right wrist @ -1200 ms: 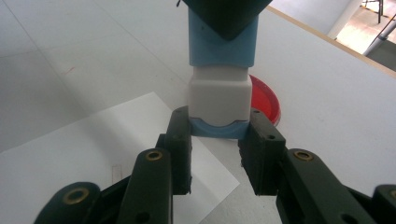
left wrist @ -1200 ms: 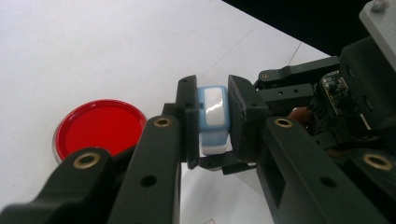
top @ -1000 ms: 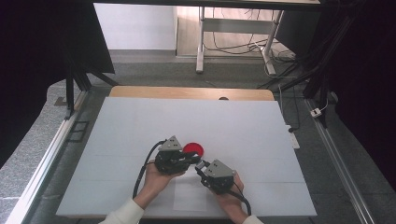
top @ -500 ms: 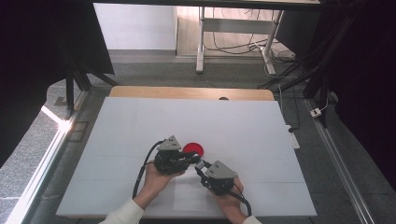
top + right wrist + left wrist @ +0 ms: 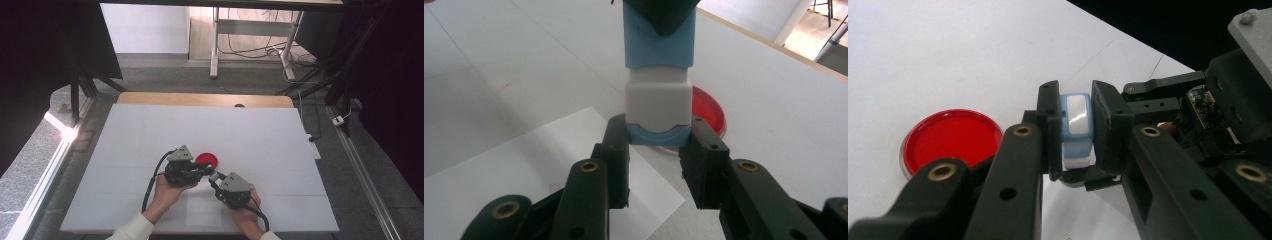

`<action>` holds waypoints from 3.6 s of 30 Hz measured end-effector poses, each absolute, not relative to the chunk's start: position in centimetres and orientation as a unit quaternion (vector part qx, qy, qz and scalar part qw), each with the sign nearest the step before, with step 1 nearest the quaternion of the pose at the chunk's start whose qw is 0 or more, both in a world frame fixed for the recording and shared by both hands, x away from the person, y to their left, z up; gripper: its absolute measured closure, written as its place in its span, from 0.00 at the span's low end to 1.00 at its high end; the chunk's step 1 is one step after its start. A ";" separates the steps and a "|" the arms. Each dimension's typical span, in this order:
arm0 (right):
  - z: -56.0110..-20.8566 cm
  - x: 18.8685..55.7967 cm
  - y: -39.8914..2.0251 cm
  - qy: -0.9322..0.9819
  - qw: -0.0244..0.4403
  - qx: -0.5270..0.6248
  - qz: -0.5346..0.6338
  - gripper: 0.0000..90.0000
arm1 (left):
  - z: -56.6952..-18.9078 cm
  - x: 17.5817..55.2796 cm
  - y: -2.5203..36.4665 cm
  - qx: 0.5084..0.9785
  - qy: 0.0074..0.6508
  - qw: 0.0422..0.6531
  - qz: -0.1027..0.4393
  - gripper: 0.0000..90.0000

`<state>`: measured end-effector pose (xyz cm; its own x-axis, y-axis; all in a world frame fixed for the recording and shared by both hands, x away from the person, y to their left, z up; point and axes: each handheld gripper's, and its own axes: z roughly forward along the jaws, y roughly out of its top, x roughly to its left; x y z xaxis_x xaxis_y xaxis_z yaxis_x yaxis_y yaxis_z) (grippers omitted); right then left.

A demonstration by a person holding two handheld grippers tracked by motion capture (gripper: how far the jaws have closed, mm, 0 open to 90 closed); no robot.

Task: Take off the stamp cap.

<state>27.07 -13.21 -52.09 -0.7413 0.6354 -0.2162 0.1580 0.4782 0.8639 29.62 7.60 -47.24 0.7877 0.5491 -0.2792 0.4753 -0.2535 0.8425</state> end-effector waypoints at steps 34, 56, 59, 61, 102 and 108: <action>-52.7 27.5 -14.0 0.840 0.243 0.239 0.423 0.73 | -44.7 29.4 11.6 0.751 0.341 0.556 0.105 0.84; -51.6 28.2 -15.6 0.818 0.244 0.242 0.461 0.72 | -46.5 29.7 10.2 0.770 0.331 0.544 0.036 0.84; -51.7 28.2 -15.7 0.819 0.242 0.243 0.460 0.72 | -46.4 29.6 10.3 0.768 0.334 0.545 0.041 0.84; -51.7 28.2 -15.9 0.819 0.240 0.242 0.461 0.72 | -46.4 29.7 10.4 0.767 0.335 0.545 0.041 0.84; -50.9 27.0 -28.2 0.795 0.248 0.306 0.462 0.72 | -46.0 29.8 10.8 0.765 0.341 0.543 0.064 0.84; -51.0 27.3 -28.1 0.796 0.246 0.303 0.463 0.72 | -45.7 30.5 10.7 0.767 0.335 0.542 0.071 0.84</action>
